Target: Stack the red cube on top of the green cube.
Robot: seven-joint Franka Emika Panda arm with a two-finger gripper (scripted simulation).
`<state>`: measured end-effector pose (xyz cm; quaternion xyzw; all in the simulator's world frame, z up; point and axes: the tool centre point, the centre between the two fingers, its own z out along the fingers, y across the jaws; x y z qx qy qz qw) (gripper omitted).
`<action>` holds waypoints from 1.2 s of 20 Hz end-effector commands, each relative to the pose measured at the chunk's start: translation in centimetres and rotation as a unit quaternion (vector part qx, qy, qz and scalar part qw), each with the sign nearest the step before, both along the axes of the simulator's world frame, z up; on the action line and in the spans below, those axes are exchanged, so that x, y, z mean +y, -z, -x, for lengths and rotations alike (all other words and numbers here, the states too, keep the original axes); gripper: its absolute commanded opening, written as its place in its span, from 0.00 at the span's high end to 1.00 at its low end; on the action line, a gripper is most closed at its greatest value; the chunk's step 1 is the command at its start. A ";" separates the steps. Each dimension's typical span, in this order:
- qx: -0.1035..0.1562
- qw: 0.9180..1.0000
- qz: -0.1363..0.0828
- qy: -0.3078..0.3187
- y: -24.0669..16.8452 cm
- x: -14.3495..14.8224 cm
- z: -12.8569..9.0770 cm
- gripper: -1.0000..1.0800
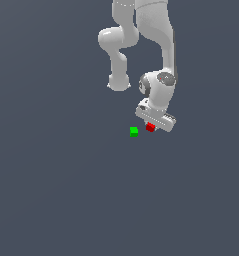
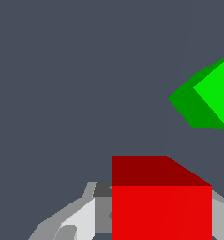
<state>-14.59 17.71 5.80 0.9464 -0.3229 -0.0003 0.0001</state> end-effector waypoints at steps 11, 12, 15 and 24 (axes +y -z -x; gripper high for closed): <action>0.000 1.000 0.000 0.000 -5.9 0.0 -0.1 1.00; 0.000 1.000 0.000 0.000 -6.0 0.0 -0.1 1.00; 0.000 1.000 0.000 0.000 -6.2 0.0 -0.2 1.00; -0.001 1.000 0.000 0.000 -4.9 -2.0 -0.3 1.00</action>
